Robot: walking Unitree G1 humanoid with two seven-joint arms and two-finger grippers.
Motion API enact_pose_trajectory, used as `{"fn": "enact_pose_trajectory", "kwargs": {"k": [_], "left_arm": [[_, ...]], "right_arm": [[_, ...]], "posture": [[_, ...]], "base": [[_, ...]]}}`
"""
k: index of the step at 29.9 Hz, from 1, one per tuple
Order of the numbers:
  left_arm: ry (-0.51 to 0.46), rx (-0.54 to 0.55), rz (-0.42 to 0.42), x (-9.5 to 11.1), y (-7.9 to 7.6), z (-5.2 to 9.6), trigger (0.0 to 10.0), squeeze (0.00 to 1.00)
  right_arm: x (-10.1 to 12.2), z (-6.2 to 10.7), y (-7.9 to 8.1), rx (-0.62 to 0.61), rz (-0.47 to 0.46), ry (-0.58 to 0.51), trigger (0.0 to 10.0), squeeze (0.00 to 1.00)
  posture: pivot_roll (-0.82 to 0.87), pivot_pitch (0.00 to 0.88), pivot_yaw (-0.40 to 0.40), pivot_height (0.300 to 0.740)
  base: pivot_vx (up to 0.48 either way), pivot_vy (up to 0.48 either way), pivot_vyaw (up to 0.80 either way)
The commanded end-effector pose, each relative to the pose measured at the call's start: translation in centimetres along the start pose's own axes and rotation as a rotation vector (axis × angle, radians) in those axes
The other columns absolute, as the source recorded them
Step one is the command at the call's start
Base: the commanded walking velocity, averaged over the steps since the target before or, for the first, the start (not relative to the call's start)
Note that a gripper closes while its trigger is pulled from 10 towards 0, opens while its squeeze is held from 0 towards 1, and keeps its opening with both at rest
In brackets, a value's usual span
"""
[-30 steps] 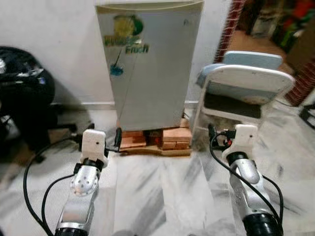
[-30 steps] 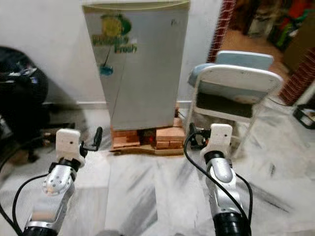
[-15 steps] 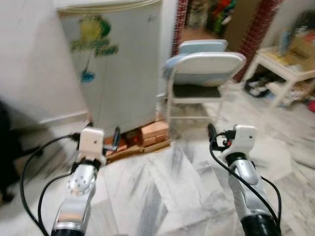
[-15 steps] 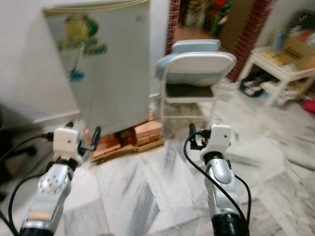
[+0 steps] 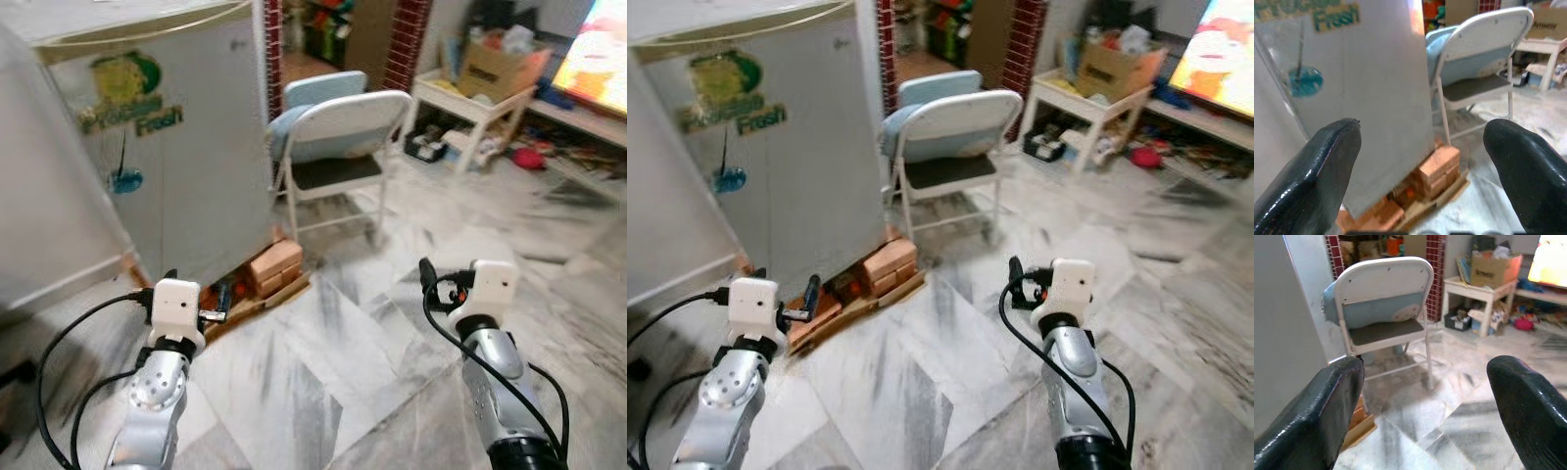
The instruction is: Restocking fridge
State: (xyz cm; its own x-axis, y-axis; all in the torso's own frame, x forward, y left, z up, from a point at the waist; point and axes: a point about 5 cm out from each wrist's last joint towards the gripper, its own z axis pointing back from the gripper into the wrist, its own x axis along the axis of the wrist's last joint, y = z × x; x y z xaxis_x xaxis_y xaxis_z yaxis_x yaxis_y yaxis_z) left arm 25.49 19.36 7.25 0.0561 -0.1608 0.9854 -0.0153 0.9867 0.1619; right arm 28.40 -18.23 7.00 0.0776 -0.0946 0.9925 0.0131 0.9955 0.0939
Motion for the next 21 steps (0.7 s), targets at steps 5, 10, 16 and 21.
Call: {"fn": "enact_pose_trajectory", "kwargs": {"k": [5,10,16,21], "left_arm": [[-0.03,0.008,0.012,1.0,-0.2,-0.7,10.0,0.0],[0.008,0.012,0.022,0.0,-0.3,0.1,10.0,0.0],[0.034,0.044,0.009,-0.9,0.5,1.1,10.0,0.0],[0.015,0.087,-0.011,-0.5,1.5,1.3,10.0,0.0]], "right_arm": [[0.7,-0.4,0.3,0.022,-0.002,-0.022,10.0,0.0],[0.7,-0.3,0.3,0.02,0.05,-0.019,10.0,0.0],[0.7,0.0,-0.7,-0.024,0.081,-0.022,10.0,0.0],[0.4,0.5,-0.7,0.007,0.07,-0.001,10.0,0.0]], "posture": [[0.07,0.0,-0.016,0.74],[0.07,0.003,-0.012,0.74],[0.07,0.003,-0.015,0.74],[0.07,0.009,-0.02,0.74]], "base": [[0.0,0.459,-0.8],[0.0,0.469,0.0],[0.0,0.471,0.0],[0.0,0.473,0.0]]}}
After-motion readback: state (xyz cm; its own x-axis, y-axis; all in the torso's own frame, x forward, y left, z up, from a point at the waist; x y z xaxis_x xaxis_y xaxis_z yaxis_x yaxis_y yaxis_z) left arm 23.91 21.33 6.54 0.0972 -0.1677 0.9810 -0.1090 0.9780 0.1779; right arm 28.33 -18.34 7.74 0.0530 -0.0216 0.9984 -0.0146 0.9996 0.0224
